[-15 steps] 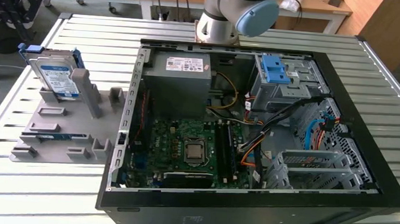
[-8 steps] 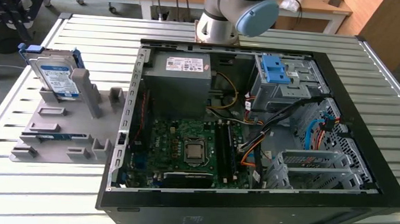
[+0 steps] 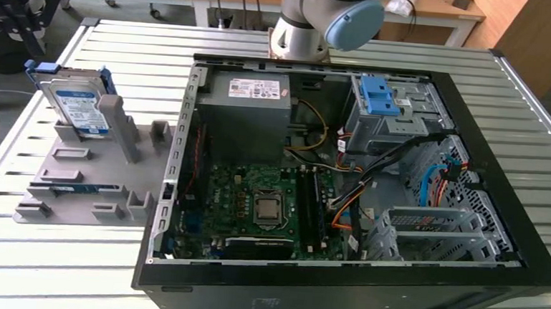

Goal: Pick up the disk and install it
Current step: 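Pick up the disk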

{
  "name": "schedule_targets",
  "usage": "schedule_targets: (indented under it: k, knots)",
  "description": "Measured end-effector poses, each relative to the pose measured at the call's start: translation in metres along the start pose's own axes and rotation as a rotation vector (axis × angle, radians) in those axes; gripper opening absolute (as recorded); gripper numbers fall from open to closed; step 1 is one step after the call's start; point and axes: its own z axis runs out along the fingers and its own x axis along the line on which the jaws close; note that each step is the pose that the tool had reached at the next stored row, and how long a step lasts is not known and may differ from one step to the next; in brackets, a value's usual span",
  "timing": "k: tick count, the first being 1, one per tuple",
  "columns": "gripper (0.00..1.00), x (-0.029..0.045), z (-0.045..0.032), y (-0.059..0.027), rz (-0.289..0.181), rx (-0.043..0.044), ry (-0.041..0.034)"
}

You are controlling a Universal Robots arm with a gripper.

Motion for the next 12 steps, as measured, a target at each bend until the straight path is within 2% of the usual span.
schedule_targets:
  k: [12]
  knots:
    - [0.11,0.0004,0.0003,0.0,-0.128,-0.0015,0.0039]
